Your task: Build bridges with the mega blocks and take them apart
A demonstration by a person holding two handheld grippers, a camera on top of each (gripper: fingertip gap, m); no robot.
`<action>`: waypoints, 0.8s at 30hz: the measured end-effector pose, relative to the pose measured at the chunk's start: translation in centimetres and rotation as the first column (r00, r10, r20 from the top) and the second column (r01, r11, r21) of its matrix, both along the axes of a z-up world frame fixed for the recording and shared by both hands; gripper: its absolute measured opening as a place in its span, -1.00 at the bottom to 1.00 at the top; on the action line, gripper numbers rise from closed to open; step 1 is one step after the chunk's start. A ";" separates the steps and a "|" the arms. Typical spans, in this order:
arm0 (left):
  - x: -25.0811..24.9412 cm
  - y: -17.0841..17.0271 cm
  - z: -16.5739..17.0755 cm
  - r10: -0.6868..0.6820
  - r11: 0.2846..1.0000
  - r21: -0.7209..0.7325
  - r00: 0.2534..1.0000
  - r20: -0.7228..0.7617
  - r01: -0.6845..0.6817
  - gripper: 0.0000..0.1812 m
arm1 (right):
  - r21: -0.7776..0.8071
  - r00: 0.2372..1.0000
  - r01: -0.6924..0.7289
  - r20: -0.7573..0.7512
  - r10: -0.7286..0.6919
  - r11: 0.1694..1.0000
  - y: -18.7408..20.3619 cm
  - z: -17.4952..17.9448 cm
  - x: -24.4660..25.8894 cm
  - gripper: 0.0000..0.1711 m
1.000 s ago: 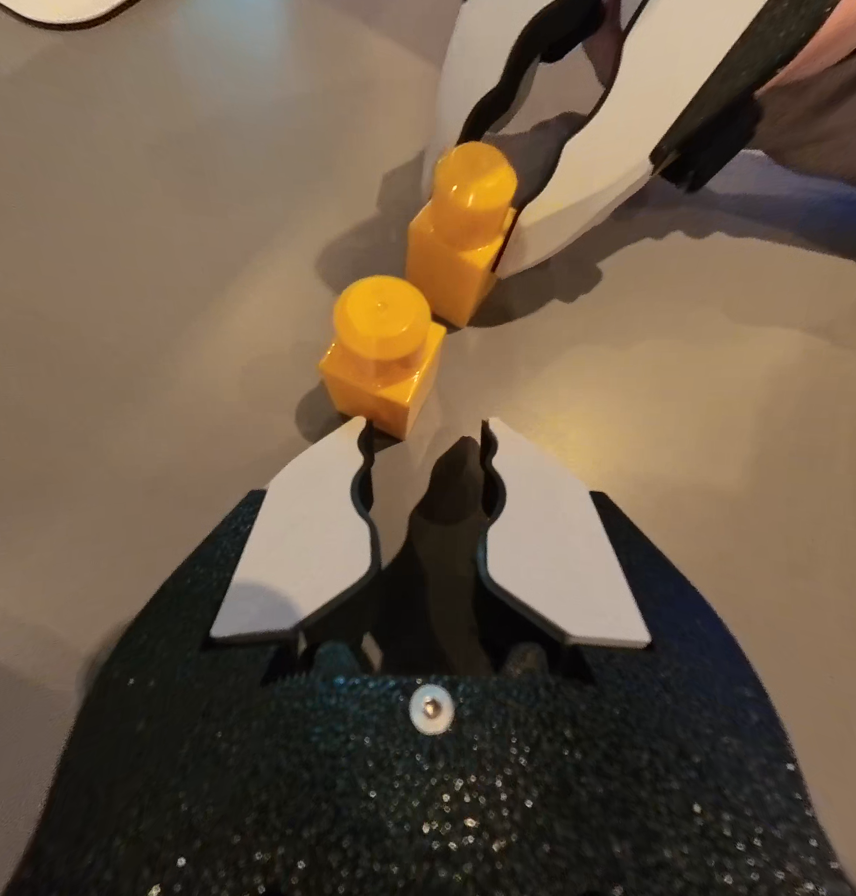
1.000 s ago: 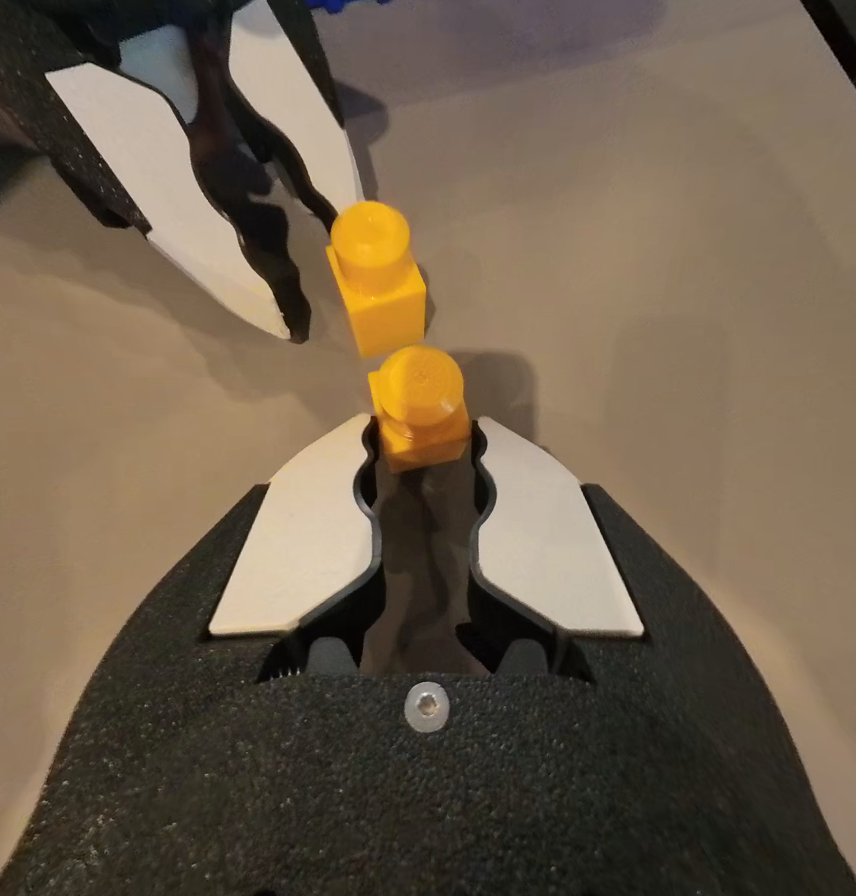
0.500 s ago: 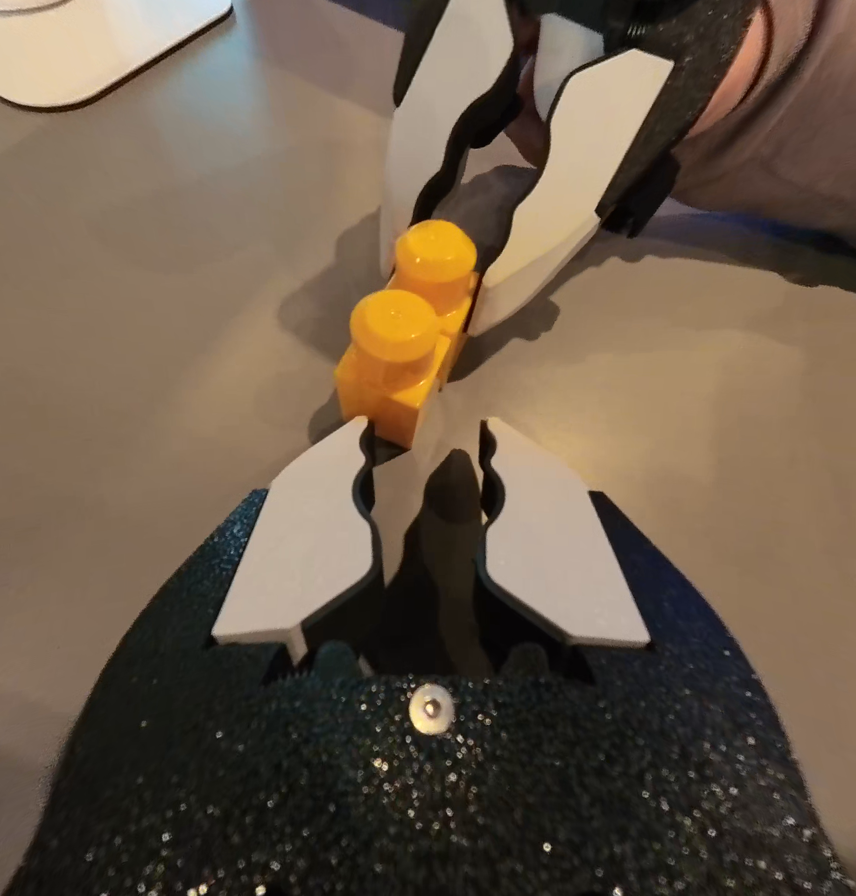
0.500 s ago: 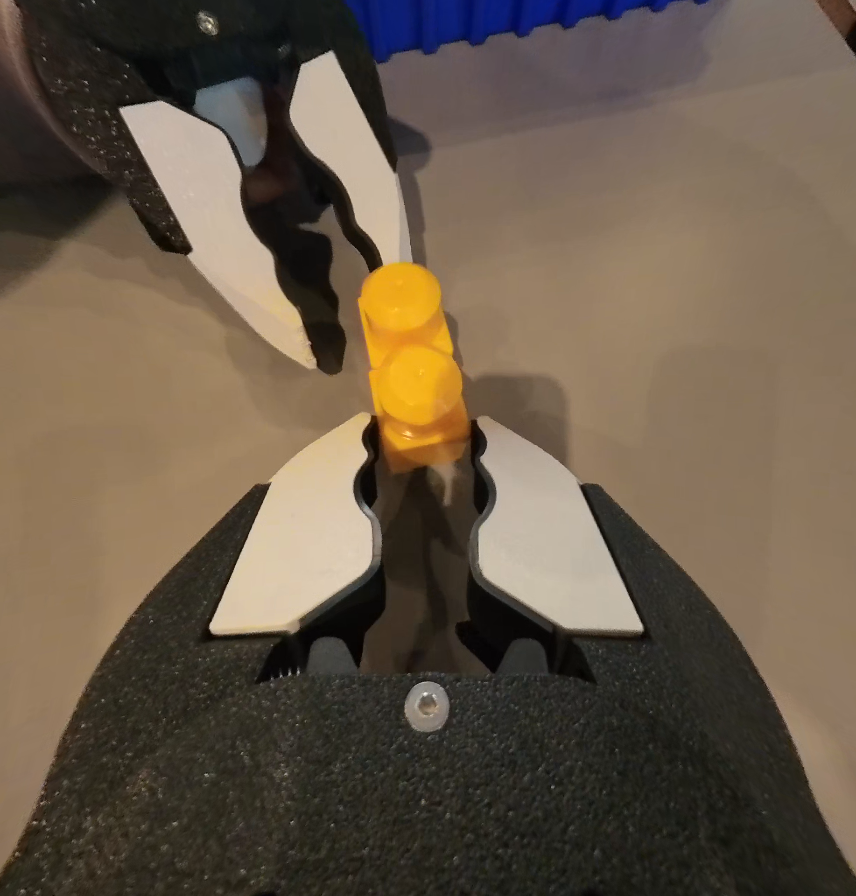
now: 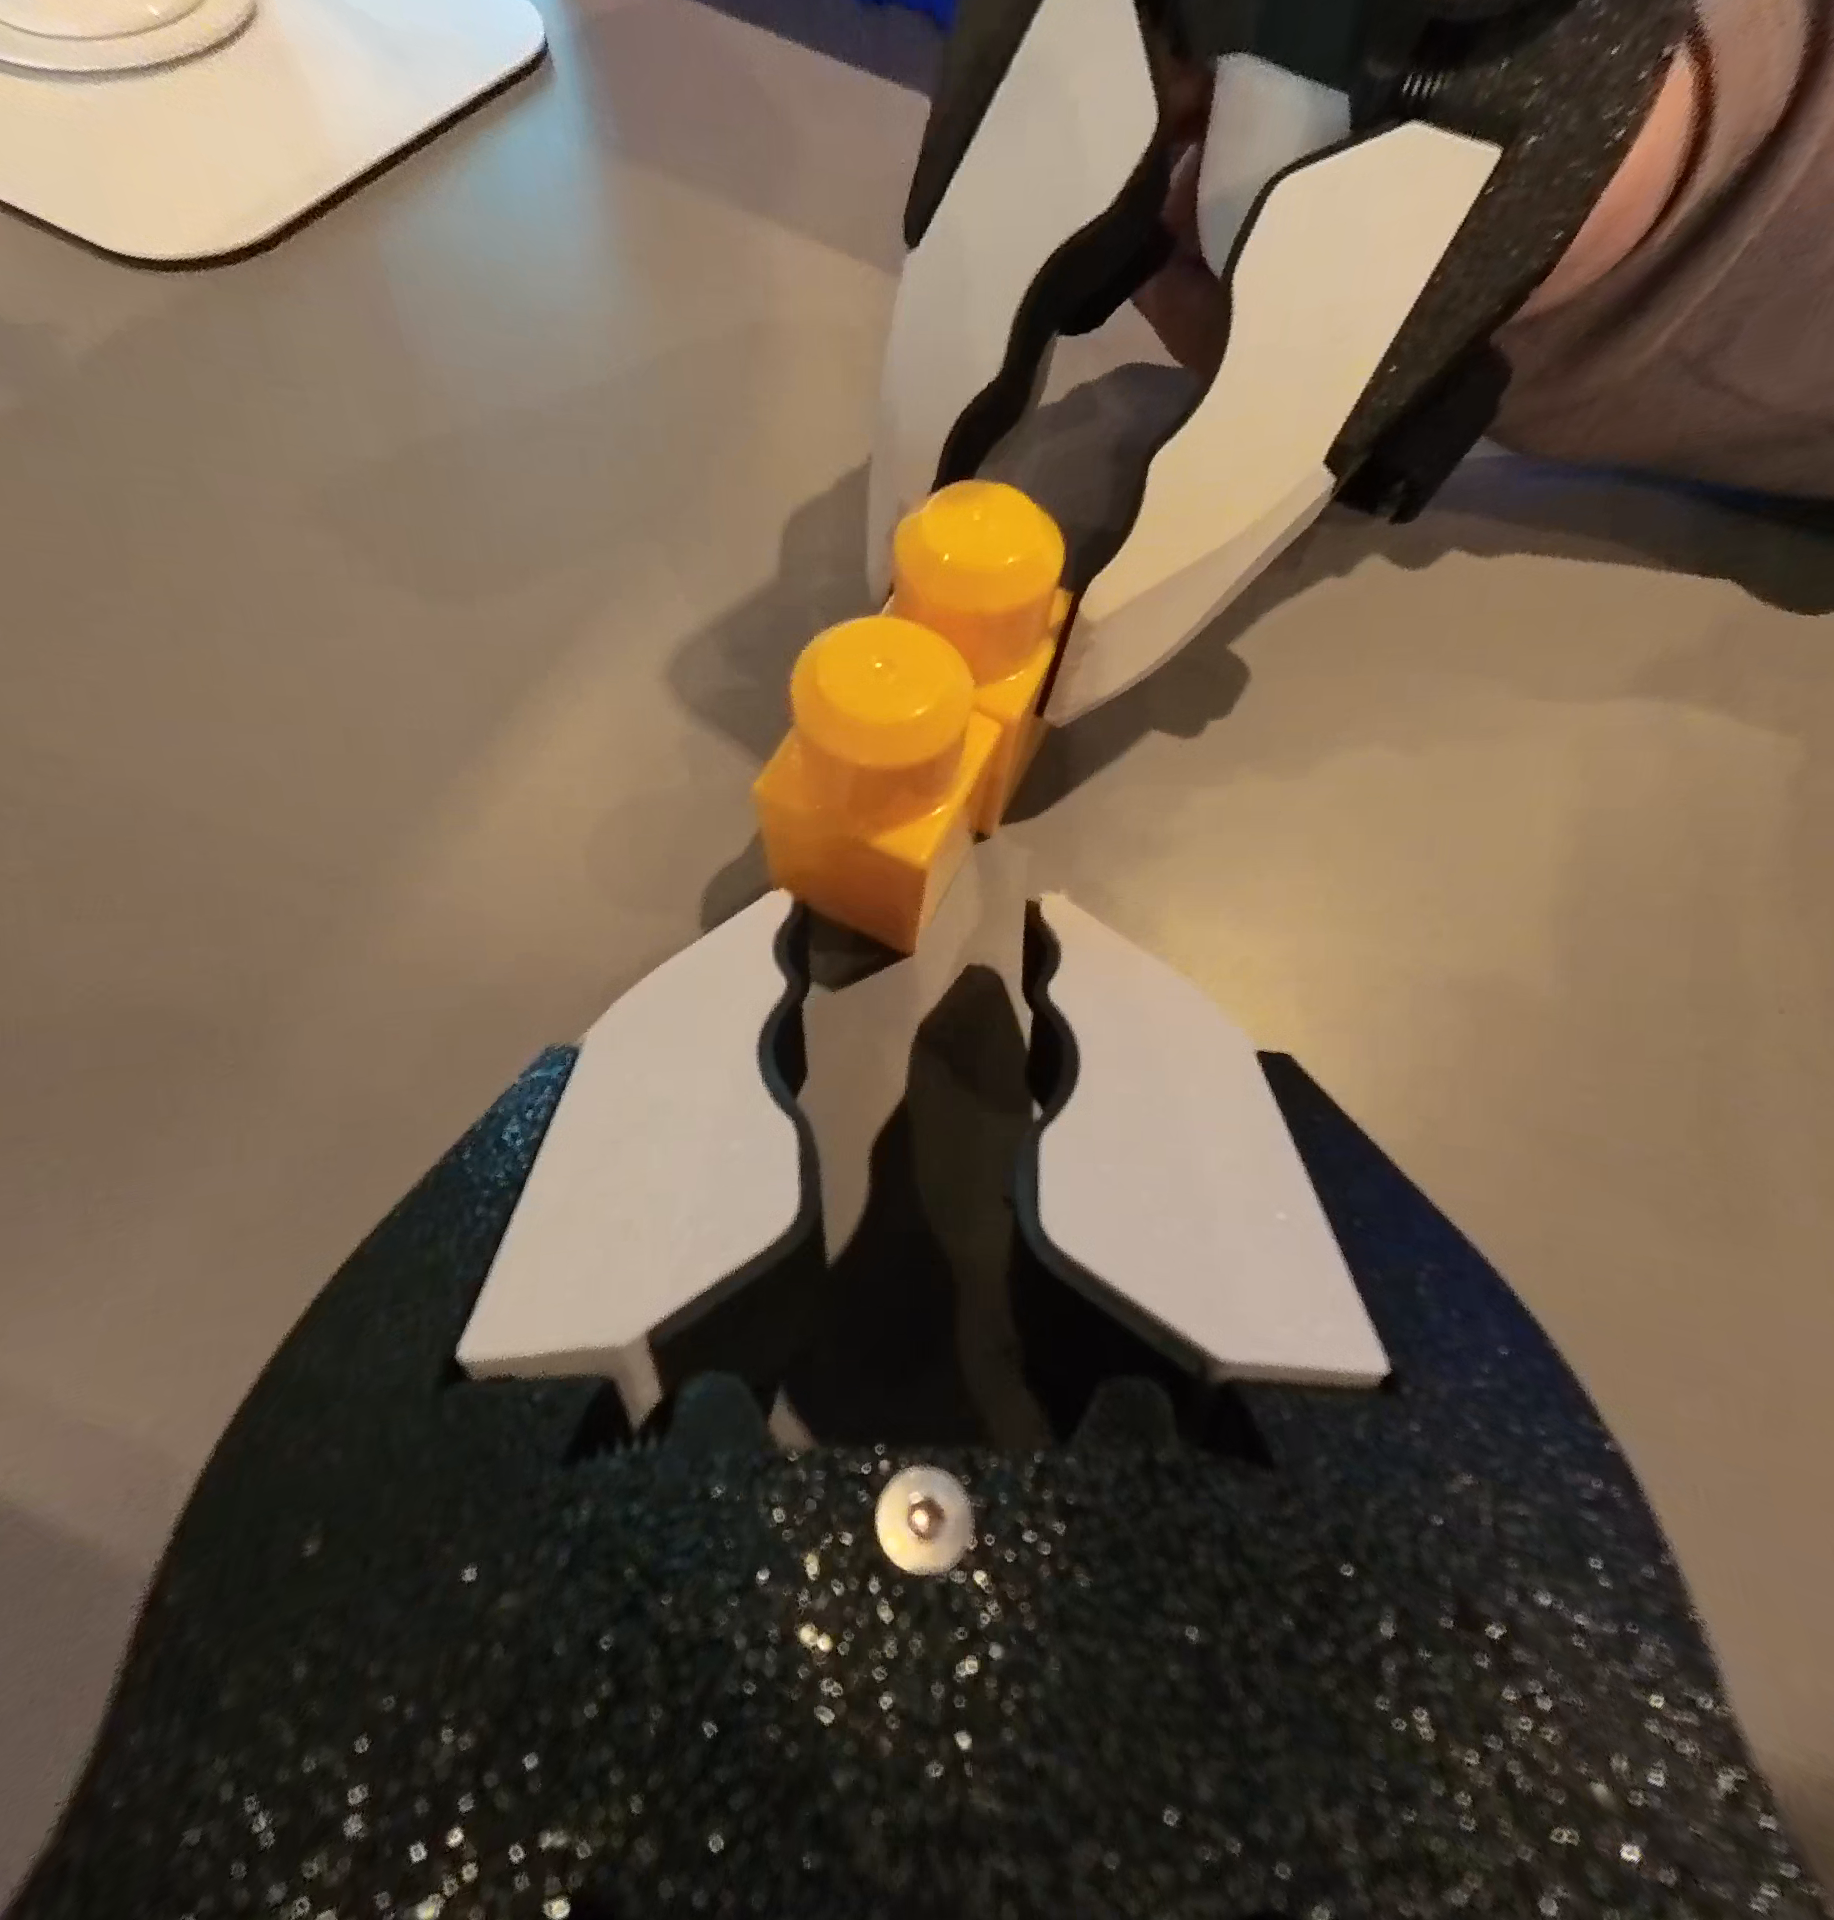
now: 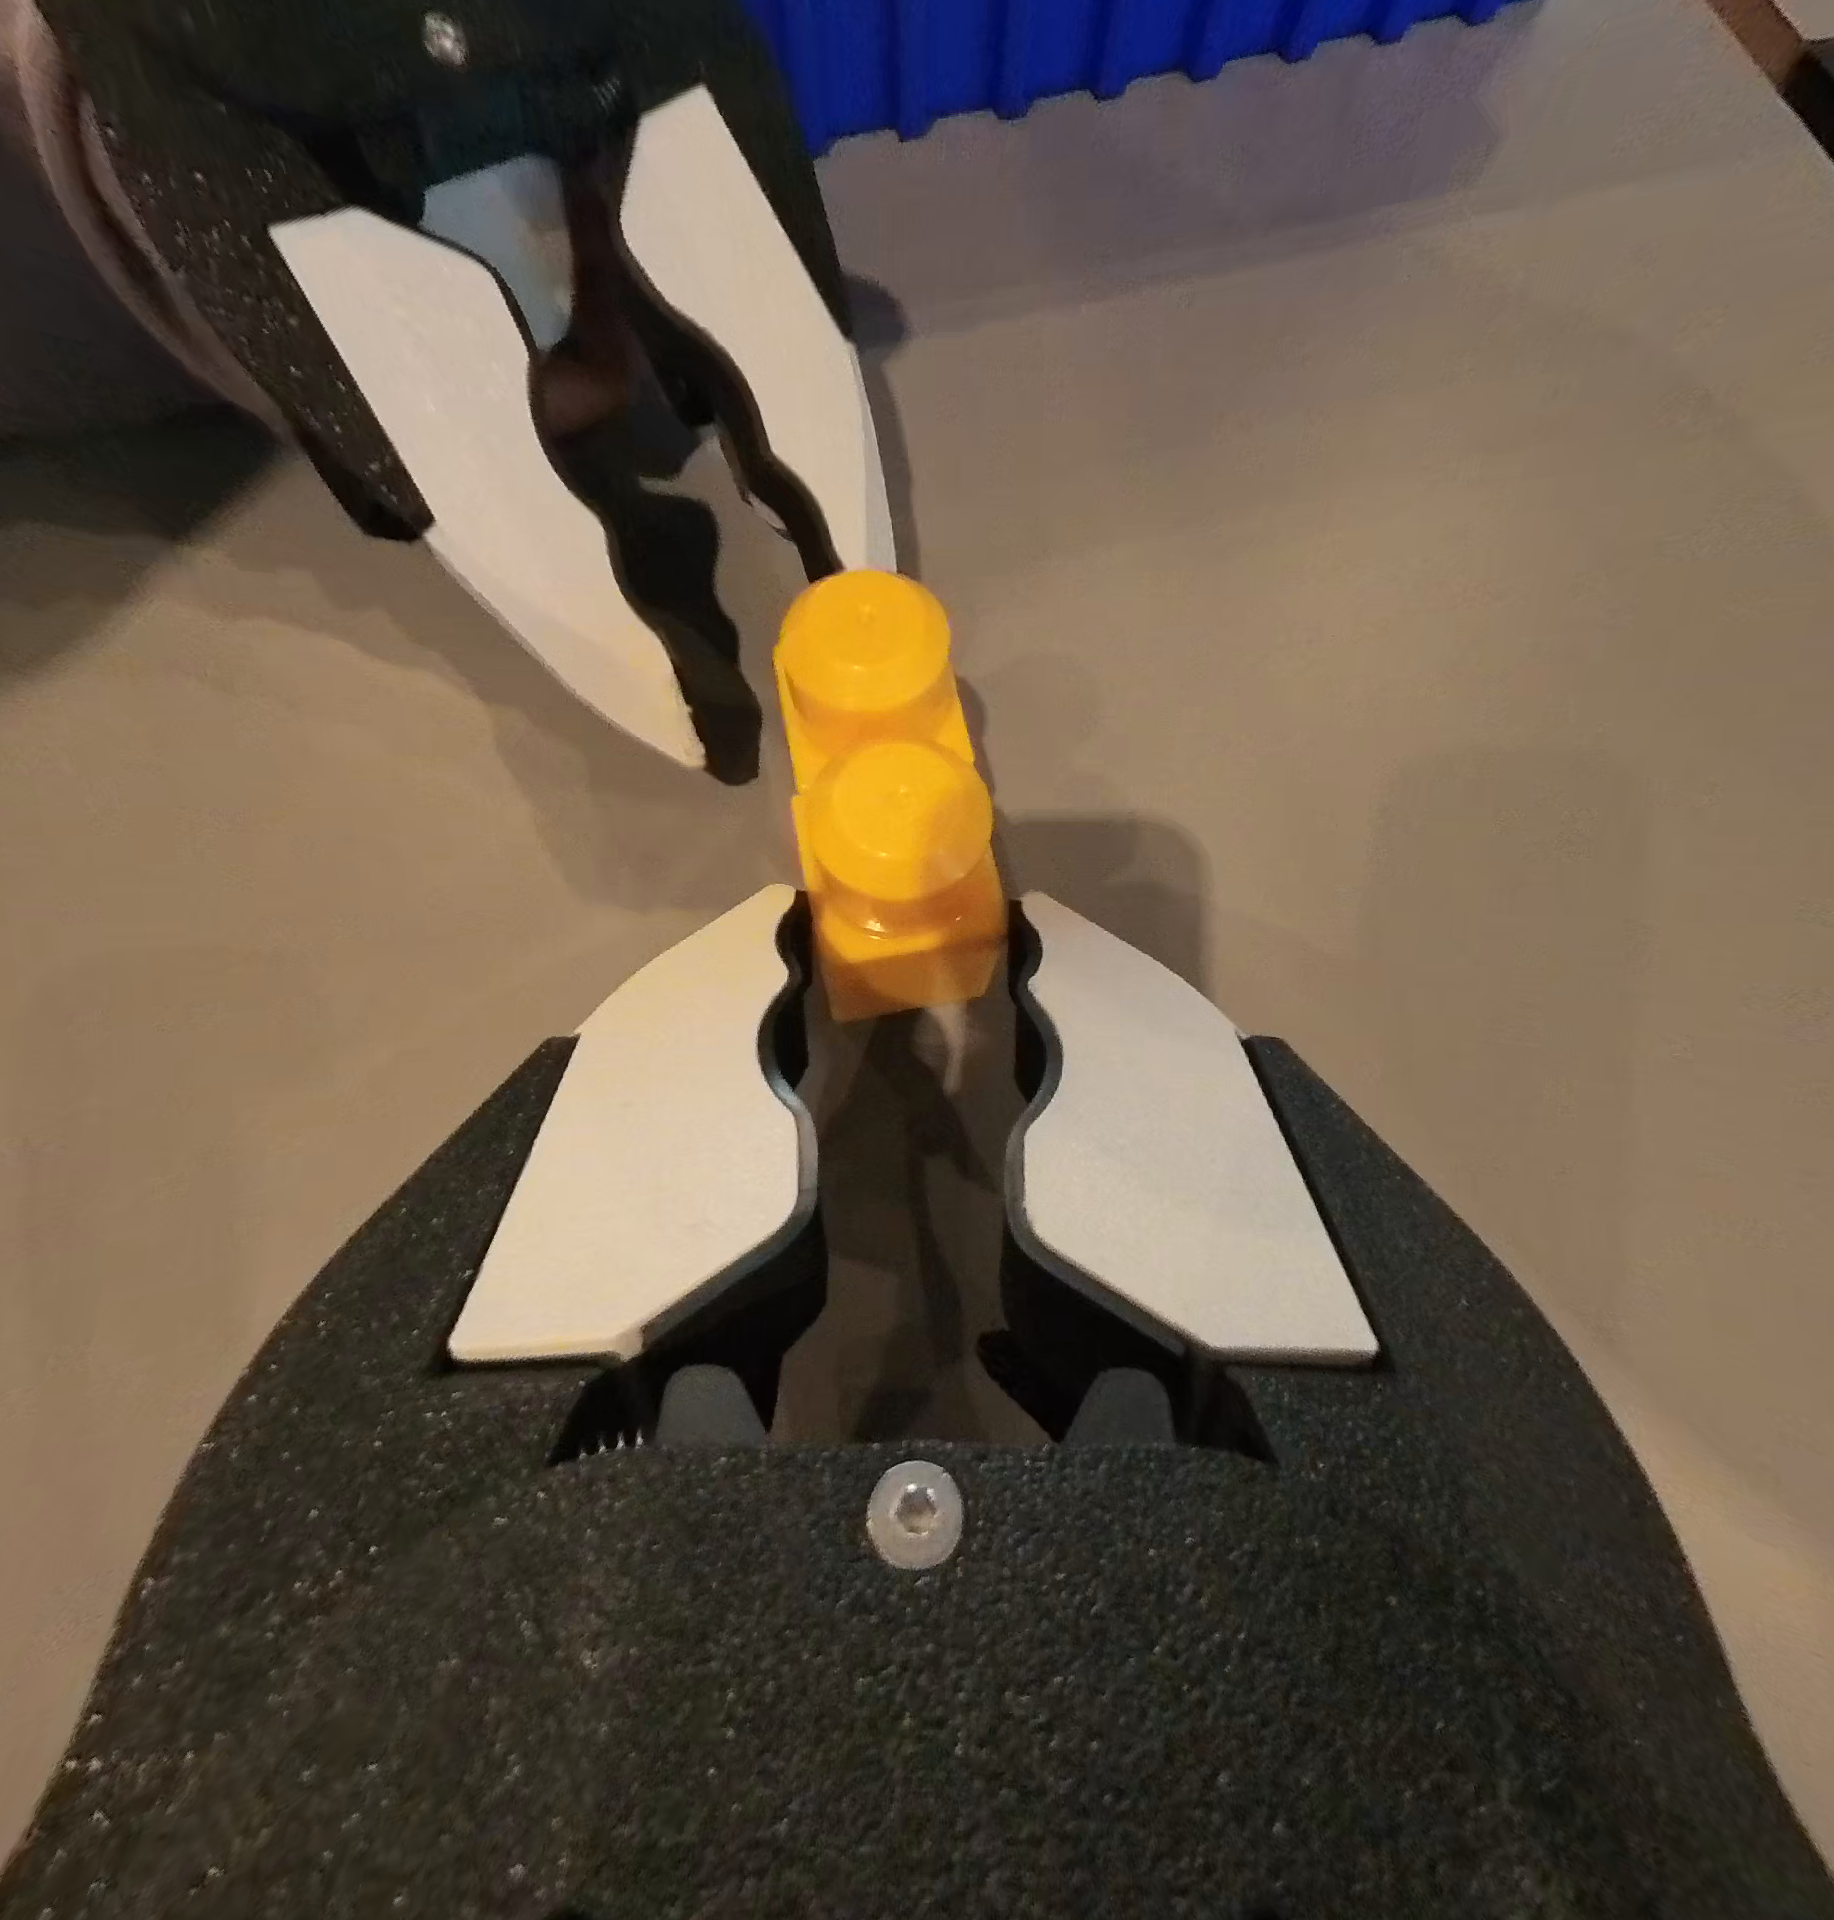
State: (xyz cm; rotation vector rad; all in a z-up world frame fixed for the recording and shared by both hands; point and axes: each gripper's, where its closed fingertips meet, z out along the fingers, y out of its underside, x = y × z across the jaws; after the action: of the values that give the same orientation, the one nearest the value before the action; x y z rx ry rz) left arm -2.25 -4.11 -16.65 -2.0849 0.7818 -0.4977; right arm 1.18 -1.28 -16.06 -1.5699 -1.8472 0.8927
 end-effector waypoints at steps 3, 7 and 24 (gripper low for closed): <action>-0.1 0.0 0.2 0.003 1.000 -0.001 1.000 0.017 -0.003 -0.57 | 0.000 1.000 0.006 -0.004 -0.006 1.000 0.1 0.0 0.0 -0.58; 0.0 -0.1 0.0 -0.003 1.000 -0.005 1.000 0.014 0.003 -0.57 | 0.007 1.000 0.005 -0.004 -0.005 1.000 0.2 0.0 -0.1 -0.58; 0.6 -0.3 -0.4 -0.033 0.999 -0.017 0.999 -0.003 0.033 -0.57 | -0.013 1.000 -0.003 -0.023 0.003 1.000 0.1 0.0 -0.2 -0.58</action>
State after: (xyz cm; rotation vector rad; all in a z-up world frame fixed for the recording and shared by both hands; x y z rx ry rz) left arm -1.62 -4.36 -17.07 -2.0919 0.8175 -0.5198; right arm 0.99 -1.22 -16.10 -1.5592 -1.8317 0.9222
